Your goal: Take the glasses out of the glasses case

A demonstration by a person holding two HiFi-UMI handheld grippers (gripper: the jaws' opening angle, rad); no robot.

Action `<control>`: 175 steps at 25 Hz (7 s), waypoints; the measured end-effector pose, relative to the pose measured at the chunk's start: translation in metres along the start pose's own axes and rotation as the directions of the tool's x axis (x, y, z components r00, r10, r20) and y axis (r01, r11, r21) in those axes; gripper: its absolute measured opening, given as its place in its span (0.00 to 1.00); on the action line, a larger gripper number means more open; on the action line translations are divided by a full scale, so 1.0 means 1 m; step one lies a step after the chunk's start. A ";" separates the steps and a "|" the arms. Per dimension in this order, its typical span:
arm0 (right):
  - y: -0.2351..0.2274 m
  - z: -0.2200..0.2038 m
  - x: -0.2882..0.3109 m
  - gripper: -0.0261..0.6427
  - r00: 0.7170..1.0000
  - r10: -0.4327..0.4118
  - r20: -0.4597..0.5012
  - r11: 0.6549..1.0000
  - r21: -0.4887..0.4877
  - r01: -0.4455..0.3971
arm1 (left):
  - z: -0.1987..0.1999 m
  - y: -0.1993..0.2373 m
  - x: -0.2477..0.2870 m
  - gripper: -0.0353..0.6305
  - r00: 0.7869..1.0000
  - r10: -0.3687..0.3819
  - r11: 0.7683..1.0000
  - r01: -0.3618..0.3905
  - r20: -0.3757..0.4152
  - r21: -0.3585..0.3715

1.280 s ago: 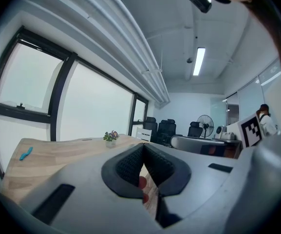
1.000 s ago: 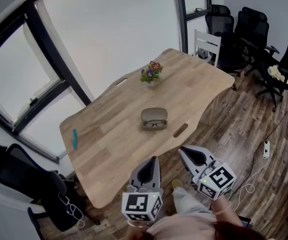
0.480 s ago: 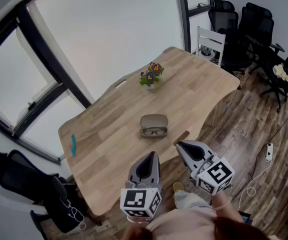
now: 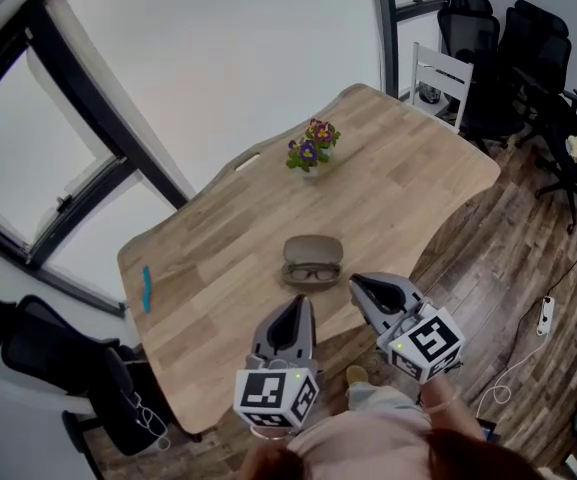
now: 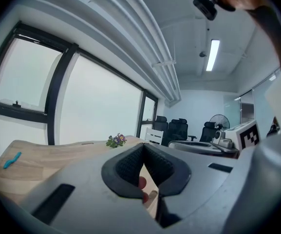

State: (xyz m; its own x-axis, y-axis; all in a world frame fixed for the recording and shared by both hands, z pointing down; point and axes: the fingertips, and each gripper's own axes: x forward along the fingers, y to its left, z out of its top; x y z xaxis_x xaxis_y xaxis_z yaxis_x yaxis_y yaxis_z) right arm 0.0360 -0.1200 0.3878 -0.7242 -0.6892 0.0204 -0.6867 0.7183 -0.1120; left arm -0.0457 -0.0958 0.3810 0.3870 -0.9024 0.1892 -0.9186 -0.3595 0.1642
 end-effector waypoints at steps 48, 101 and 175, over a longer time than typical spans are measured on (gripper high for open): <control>-0.032 -0.154 0.155 0.10 0.859 0.171 -0.482 0.947 -0.162 -0.279 | -0.033 0.118 0.100 0.06 0.988 -0.070 0.996 0.062 -0.135 -0.064; -0.047 -0.296 0.192 0.09 0.551 0.145 -0.822 0.863 -0.167 -0.477 | -0.073 0.184 0.136 0.06 0.971 -0.094 0.985 0.059 -0.221 -0.160; -0.080 -0.094 0.129 0.06 0.958 -0.057 -0.280 0.996 -0.081 0.036 | -0.012 0.140 0.099 0.05 0.997 0.036 0.999 -0.038 -0.069 -0.026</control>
State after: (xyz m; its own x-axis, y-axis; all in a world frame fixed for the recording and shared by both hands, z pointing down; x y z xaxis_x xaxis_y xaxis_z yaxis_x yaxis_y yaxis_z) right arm -0.0082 -0.2569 0.4925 -0.6722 -0.6751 0.3039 -0.7151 0.6984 -0.0302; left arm -0.1350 -0.2321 0.4344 0.3581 -0.8963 0.2616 -0.9303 -0.3186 0.1817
